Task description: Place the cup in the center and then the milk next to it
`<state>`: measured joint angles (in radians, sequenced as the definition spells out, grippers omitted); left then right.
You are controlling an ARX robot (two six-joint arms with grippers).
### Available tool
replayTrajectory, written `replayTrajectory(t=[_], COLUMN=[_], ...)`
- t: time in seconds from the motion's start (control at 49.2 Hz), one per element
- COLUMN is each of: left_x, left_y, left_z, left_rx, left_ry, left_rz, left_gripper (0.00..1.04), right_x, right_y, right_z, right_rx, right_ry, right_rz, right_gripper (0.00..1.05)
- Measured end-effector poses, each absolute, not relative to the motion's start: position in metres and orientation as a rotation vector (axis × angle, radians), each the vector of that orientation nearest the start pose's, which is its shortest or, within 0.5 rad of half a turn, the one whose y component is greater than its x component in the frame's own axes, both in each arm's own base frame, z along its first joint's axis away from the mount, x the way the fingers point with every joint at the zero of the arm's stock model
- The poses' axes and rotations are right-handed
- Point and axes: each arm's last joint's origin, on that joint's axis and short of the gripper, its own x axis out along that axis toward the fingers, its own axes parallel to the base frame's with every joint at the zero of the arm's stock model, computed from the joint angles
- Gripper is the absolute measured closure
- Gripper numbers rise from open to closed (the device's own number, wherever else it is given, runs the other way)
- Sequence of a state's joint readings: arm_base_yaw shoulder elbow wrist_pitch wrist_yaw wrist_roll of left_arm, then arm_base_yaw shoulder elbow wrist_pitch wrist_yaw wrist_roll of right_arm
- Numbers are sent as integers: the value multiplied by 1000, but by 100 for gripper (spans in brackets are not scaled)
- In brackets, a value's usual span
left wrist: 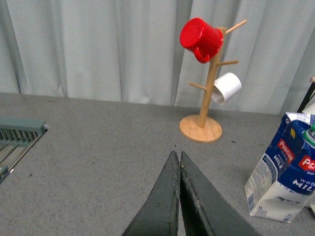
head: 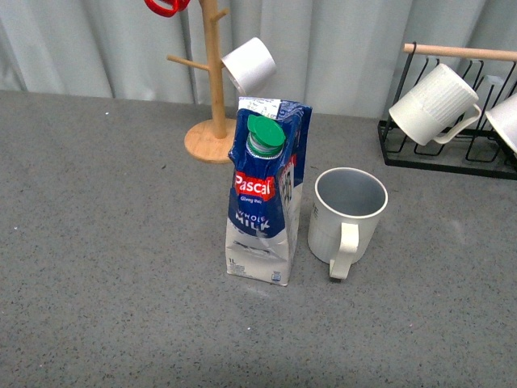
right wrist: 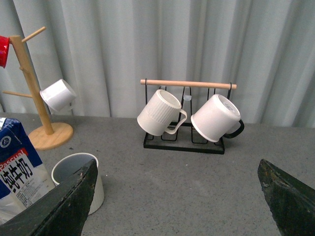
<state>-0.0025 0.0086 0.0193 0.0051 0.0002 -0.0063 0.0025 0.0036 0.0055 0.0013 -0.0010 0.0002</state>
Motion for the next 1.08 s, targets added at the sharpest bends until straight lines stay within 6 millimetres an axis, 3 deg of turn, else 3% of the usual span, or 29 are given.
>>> replayTrajectory(t=[0.081,0.285,0.59,1.078], left_x=[97,97,97,97], left_y=[0,0,0,0], left_z=[170,170,170,170], left_rx=[-6,-7,-7,-4], left_ry=[-16,-15,-15,-15], left_rz=[-3,-3,-3,-3], left_gripper=[101,56,8,7], right_x=[98,98,98,98], right_y=[0,0,0,0], right_z=[165,165,165,165], right_rx=[0,0,0,0], right_ry=[-3,-3,-3,-3], right_rz=[4,4,4,4], right_gripper=[9,9,9,9])
